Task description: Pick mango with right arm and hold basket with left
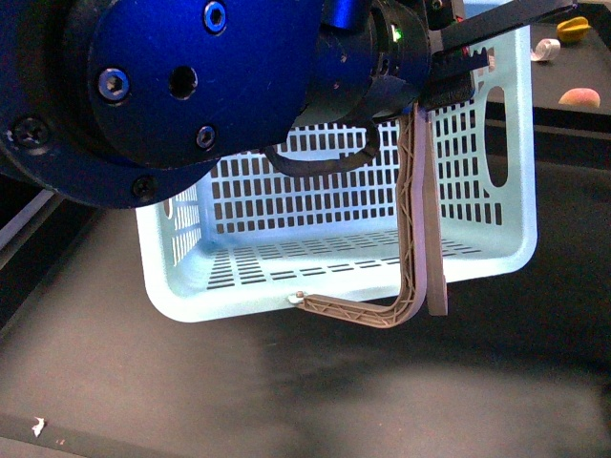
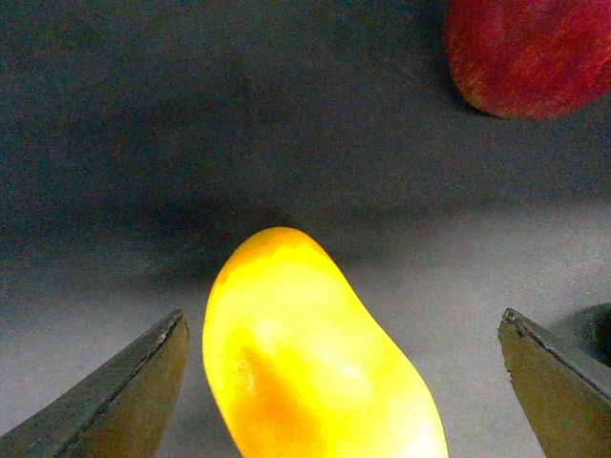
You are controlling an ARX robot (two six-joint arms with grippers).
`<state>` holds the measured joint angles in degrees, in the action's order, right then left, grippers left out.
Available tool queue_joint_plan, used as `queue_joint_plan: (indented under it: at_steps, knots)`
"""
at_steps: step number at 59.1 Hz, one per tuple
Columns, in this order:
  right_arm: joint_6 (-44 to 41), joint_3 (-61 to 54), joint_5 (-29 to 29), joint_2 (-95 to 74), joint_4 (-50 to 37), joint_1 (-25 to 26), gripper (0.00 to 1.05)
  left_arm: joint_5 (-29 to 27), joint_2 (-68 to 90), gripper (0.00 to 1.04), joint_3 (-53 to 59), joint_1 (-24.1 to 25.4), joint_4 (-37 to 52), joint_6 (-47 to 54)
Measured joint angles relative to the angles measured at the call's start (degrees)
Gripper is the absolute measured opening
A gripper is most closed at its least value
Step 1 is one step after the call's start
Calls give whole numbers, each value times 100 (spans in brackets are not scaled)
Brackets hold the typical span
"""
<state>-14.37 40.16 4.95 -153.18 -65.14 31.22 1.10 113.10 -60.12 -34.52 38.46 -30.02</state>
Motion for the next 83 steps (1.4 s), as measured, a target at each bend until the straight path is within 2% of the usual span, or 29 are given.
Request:
queue_joint_plan:
  at_steps: [14,34,59,70,83]
  knots:
    - [-35,374,-74,-433,131,-28,96,4,0,6,0,2,0,0]
    - [-153,706,-476,-929,245,-122,96,7,0,6,0,0,0,2]
    - [-173,811,-555,-992,214,-146,96,7,0,6,0,0,0,-2]
    - [-219,791,-625,-994,179,-186,76,7,0,6,0,0,0,0]
    - [-234,734,-645,-994,131,-197,71,4,0,6,0,0,0,0]
